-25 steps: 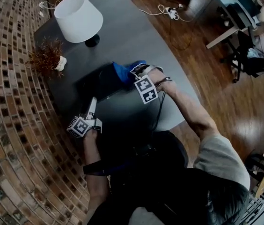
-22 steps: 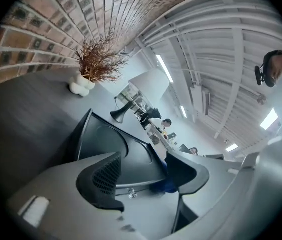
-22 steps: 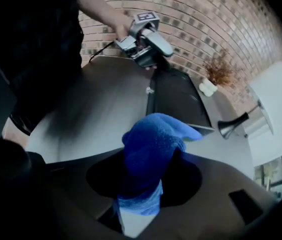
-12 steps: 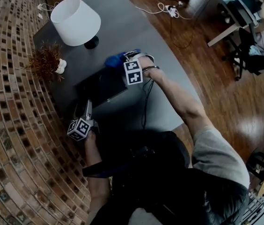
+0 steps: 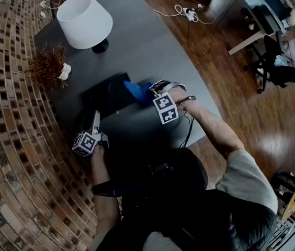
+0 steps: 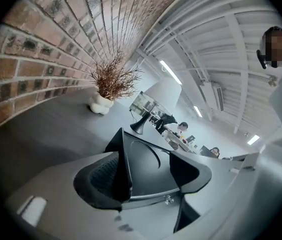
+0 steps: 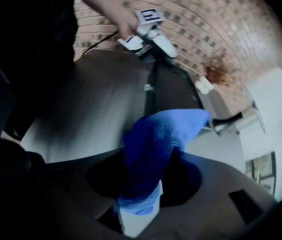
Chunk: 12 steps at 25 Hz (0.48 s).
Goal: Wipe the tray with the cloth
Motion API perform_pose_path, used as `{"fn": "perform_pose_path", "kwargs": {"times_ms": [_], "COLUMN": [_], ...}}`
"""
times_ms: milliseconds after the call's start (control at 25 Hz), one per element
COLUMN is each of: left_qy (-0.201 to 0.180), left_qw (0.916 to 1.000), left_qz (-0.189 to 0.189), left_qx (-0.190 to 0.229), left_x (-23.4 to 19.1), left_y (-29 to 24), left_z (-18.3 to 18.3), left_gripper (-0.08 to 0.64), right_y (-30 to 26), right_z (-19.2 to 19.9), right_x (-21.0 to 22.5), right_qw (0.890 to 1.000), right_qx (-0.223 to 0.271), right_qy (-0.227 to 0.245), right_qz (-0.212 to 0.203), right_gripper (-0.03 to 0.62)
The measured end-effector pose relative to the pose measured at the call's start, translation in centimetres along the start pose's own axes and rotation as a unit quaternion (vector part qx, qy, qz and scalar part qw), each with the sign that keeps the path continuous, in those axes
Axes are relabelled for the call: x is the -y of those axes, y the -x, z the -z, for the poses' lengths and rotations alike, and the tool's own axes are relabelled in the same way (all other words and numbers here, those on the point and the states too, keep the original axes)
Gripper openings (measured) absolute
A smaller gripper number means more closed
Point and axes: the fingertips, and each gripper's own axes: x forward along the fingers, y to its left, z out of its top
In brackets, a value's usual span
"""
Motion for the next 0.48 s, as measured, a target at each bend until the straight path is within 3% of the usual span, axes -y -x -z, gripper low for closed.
{"fn": "perform_pose_path", "kwargs": {"times_ms": [120,240,280,480], "left_qy": [0.002,0.004,0.004,0.011], "left_qw": [1.0000,1.0000,1.0000,0.9999], "left_qz": [0.004,0.001,0.000,0.003], "left_qx": [-0.001,0.000,0.000,0.000], "left_x": [-0.2,-0.2,-0.1,0.4], "left_y": [0.0,0.1,0.2,0.0], "left_z": [0.0,0.1,0.2,0.5], "left_gripper": [0.310,0.310,0.310,0.310], "right_y": [-0.8,-3.9,-5.1,-5.8], "right_z": [4.0,4.8,4.1,1.9], "right_x": [7.5,12.4,12.7,8.9], "right_qw": [0.987,0.972,0.975,0.993], "right_qx": [-0.050,-0.052,-0.044,-0.064], "right_qy": [-0.123,-0.195,-0.189,-0.056], "right_qz": [0.092,0.118,0.111,0.080], "right_gripper": [0.161,0.163,0.163,0.161]}}
